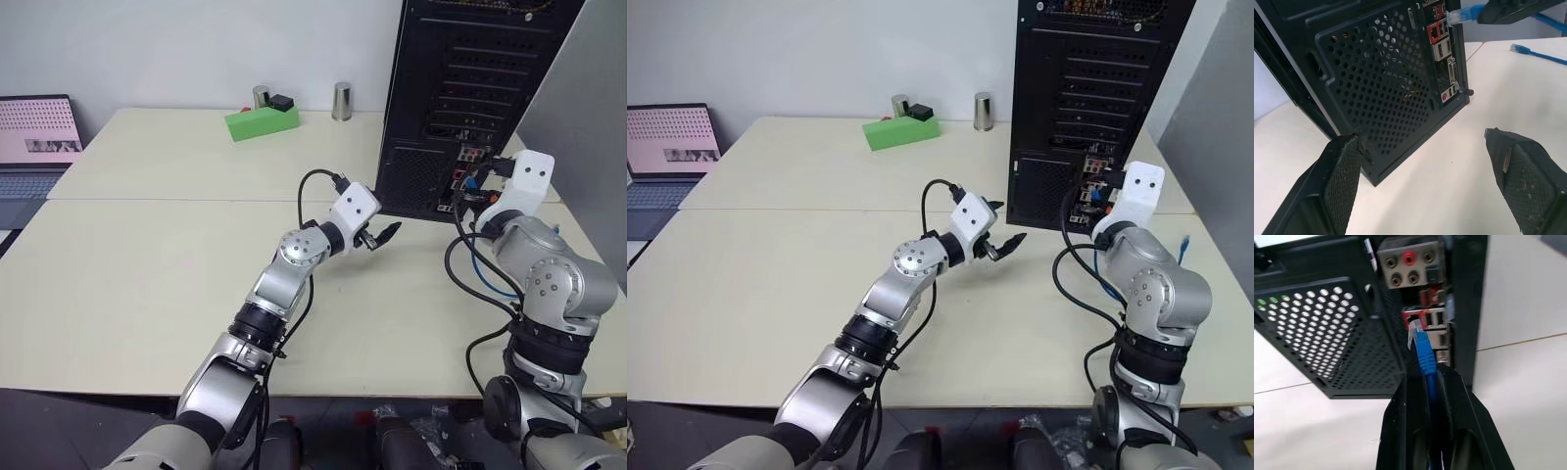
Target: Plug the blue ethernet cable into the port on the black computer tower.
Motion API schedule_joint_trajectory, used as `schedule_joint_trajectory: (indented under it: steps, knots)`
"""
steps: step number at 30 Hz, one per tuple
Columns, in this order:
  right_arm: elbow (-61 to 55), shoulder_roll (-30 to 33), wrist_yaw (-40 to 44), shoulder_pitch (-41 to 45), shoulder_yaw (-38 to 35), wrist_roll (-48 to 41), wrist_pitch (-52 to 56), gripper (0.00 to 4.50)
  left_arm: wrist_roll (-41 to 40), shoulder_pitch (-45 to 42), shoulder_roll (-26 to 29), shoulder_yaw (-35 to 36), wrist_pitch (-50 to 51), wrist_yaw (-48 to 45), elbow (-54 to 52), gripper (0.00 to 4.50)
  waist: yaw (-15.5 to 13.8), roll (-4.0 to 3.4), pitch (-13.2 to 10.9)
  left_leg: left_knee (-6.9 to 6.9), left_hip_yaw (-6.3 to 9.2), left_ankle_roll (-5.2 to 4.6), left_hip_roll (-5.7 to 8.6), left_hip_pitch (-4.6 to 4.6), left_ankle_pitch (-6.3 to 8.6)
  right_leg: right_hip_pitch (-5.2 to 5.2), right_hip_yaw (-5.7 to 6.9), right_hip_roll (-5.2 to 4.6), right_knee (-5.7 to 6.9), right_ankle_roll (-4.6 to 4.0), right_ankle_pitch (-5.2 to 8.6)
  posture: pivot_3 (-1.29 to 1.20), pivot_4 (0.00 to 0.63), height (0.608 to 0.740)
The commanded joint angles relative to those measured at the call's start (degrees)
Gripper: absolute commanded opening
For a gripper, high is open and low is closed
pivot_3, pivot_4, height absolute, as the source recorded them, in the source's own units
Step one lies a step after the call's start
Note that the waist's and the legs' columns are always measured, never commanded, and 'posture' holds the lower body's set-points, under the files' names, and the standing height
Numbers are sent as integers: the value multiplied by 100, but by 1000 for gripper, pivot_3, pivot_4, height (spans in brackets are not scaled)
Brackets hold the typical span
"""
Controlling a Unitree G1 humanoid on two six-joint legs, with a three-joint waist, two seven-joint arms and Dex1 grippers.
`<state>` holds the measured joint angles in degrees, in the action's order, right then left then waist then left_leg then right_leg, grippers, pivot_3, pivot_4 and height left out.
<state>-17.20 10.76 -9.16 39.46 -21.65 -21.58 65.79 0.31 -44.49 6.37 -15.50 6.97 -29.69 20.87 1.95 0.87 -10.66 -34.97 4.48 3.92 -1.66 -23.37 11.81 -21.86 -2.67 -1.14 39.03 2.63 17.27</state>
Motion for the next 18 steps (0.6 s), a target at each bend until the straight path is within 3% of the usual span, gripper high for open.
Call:
schedule_joint_trajectory:
  steps: [1,18]
  knots:
    - [-35,-124,-150,296,-160,-16,17,0,-235,-248,-128,239,206,-100,-58,4087,2,0,0,0,0,0,0,-3,0,-3,0,0,1,0,0,0,150,740]
    - [340,-287,-301,505,-53,138,-316,0,-309,-520,-123,304,570,-388,99,4087,3,-2,1,-3,2,1,0,-42,-1,-43,5,0,6,-1,-1,0,150,740]
